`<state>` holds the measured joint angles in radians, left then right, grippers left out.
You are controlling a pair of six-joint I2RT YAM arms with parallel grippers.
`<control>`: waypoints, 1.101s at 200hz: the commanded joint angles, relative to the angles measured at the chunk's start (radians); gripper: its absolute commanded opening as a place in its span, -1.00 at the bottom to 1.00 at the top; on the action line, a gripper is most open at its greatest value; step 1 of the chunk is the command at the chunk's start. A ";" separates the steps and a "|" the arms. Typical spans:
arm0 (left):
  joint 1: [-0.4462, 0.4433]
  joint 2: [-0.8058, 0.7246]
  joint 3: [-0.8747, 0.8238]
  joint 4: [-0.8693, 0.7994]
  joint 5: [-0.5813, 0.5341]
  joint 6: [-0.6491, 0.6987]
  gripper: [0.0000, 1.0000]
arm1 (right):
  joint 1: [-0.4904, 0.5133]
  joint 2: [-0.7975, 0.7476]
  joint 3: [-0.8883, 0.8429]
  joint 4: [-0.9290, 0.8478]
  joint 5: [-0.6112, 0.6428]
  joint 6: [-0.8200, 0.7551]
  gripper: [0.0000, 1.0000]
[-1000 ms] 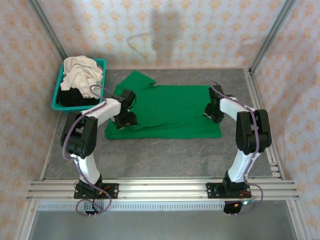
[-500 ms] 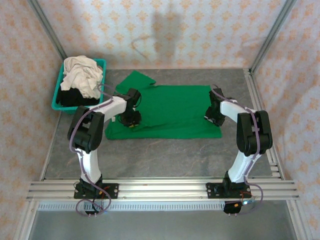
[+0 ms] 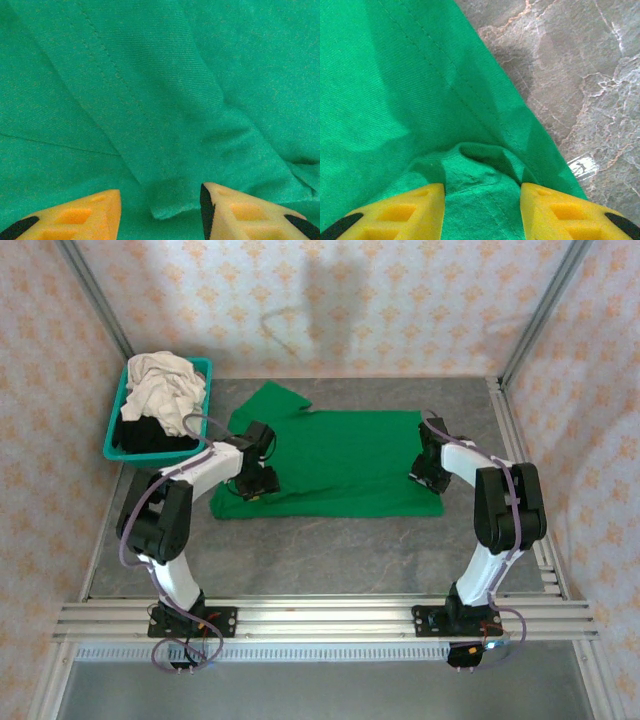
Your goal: Fold and stack the t-shirts
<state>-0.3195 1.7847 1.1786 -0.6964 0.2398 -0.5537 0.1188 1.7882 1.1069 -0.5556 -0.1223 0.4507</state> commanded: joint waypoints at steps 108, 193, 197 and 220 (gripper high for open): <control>-0.020 0.052 0.108 -0.038 0.003 0.009 -1.00 | -0.002 -0.056 -0.032 -0.012 0.024 -0.003 -0.11; -0.033 0.322 0.573 -0.261 -0.060 0.174 -0.65 | -0.002 -0.071 -0.048 -0.020 0.025 -0.006 -0.11; -0.033 0.333 0.588 -0.261 -0.057 0.180 -0.62 | -0.002 -0.073 -0.048 -0.019 0.026 -0.006 -0.11; -0.033 0.390 0.681 -0.274 -0.042 0.197 -0.42 | -0.002 -0.080 -0.048 -0.025 0.035 -0.009 -0.11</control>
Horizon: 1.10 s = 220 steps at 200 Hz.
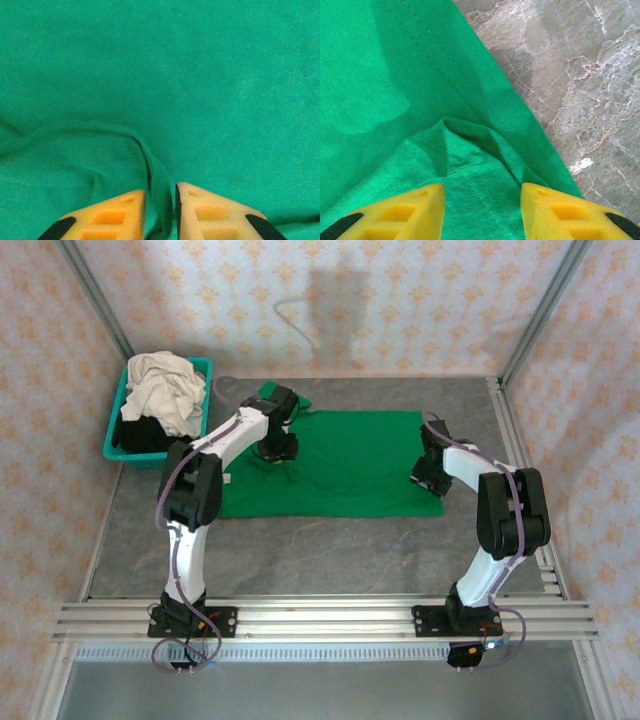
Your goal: Fold and stack the t-shirts
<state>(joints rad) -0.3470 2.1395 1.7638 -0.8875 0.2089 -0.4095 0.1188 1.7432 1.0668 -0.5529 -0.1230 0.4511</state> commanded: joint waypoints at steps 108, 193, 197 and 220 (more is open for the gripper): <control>0.104 -0.210 -0.197 0.032 -0.084 -0.032 0.06 | -0.004 -0.149 -0.121 -0.046 0.079 0.000 -0.11; 0.208 -0.461 -0.740 0.210 -0.088 -0.162 -0.17 | -0.052 -0.168 -0.247 -0.008 0.002 0.120 -0.33; 0.210 -0.463 -0.756 0.212 -0.088 -0.166 -0.19 | -0.060 -0.172 -0.255 -0.013 0.001 0.121 -0.34; 0.214 -0.475 -0.818 0.207 -0.099 -0.188 -0.35 | -0.102 -0.218 -0.300 -0.019 -0.015 0.118 -0.35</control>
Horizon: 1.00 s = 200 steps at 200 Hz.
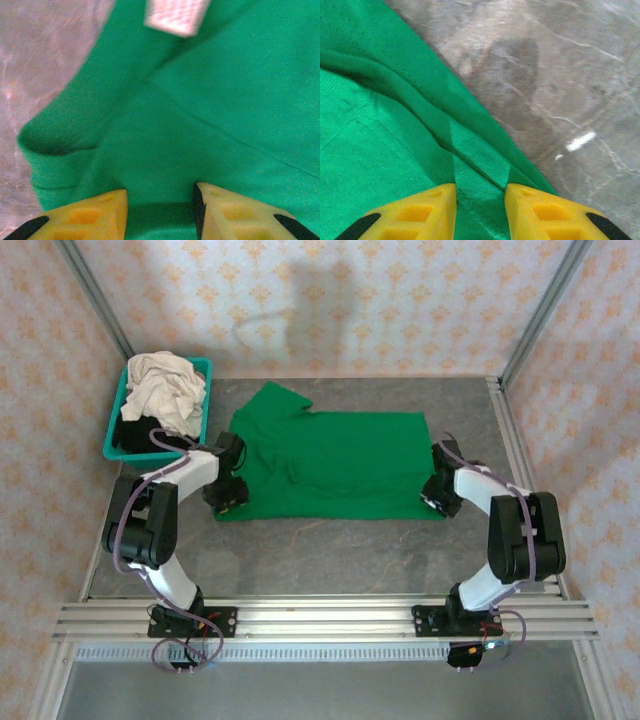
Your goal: Fold and stack the t-shirts
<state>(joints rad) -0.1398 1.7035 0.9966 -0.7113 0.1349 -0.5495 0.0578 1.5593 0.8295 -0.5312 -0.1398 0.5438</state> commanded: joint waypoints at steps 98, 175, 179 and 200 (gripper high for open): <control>-0.204 -0.015 0.268 -0.071 -0.064 -0.053 0.12 | -0.017 -0.208 0.002 -0.039 -0.068 0.016 -0.24; -0.289 0.510 0.809 -0.144 0.157 -0.035 -0.27 | -0.018 -0.188 0.056 -0.081 -0.034 -0.041 -0.22; -0.293 0.518 0.821 -0.142 0.165 -0.035 -0.28 | -0.019 -0.192 0.054 -0.087 -0.030 -0.044 -0.22; -0.320 0.543 0.852 -0.138 0.204 -0.041 -0.40 | -0.024 -0.226 0.038 -0.103 -0.003 -0.052 -0.20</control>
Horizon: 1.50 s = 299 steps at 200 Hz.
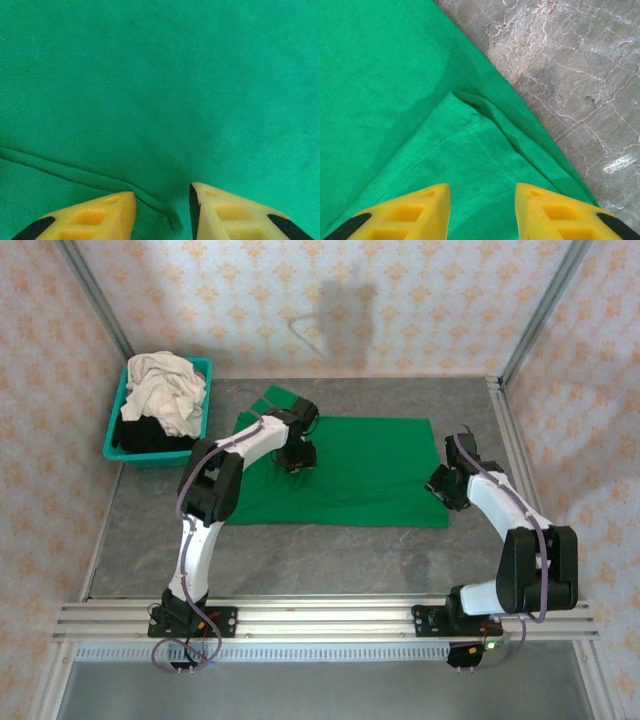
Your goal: Fold and stack the t-shirts
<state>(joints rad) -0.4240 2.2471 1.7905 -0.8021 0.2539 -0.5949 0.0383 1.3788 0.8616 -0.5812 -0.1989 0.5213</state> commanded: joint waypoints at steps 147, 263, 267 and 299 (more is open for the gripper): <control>0.195 -0.161 0.108 -0.127 -0.129 0.141 0.28 | -0.015 0.109 0.254 -0.030 0.053 -0.105 0.09; 0.309 0.506 0.916 -0.100 -0.185 0.092 0.60 | -0.038 0.911 1.117 -0.156 0.075 -0.247 0.19; 0.306 0.508 0.908 -0.094 -0.179 0.094 0.60 | -0.038 0.934 1.141 -0.160 0.074 -0.251 0.19; 0.313 0.523 0.882 -0.096 -0.145 0.096 0.56 | -0.038 1.067 1.291 -0.229 0.045 -0.255 0.14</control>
<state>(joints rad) -0.1219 2.7598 2.6942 -0.8940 0.0772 -0.4816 0.0036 2.3802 2.0674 -0.7090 -0.1459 0.2878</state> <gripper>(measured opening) 0.785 0.576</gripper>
